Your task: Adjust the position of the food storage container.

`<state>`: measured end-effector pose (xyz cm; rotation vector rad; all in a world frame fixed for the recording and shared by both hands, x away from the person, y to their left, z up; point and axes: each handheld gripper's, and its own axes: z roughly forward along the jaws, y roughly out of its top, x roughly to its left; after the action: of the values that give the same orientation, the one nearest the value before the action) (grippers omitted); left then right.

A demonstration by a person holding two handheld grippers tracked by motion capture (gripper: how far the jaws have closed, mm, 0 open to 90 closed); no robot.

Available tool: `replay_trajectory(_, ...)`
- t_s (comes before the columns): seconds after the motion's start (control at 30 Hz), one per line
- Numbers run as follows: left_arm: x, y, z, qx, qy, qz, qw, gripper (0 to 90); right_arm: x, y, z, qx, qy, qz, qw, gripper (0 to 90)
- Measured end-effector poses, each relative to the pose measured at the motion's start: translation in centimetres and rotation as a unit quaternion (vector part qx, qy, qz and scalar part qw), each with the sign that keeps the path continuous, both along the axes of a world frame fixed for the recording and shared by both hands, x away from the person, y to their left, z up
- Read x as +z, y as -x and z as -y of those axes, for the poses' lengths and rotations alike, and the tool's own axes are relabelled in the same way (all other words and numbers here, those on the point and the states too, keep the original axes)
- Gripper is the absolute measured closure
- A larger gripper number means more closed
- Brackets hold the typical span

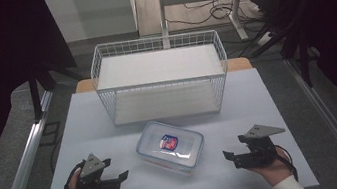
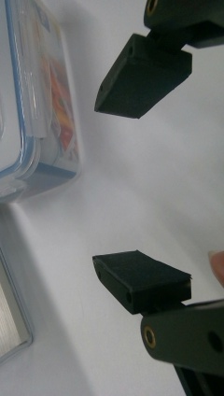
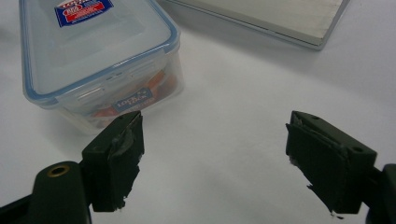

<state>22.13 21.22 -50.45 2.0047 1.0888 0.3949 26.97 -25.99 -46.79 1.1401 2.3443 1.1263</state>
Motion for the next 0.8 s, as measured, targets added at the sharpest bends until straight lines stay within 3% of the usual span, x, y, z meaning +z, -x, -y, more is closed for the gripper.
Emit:
replay_trajectory(0.27, -0.1, -0.2, 0.1, -0.008, -0.006, -0.003, 0.9999, 22.8, 0.1, -0.1, -0.1, 0.001, 0.005, -0.001, 1.0, 25.4)
replay_trajectory(0.5, 0.0, 0.0, -0.1, -0.003, -0.002, -0.002, 1.0, 22.8, 0.1, -0.7, -0.3, 0.004, -0.002, -0.015, 0.9999, 27.8)
replay_trajectory(0.8, -0.1, 0.0, 0.2, -0.008, -0.005, -0.005, 0.9999, 22.7, 1.1, -1.1, -1.1, 0.014, 0.004, -0.006, 0.9999, 33.1)
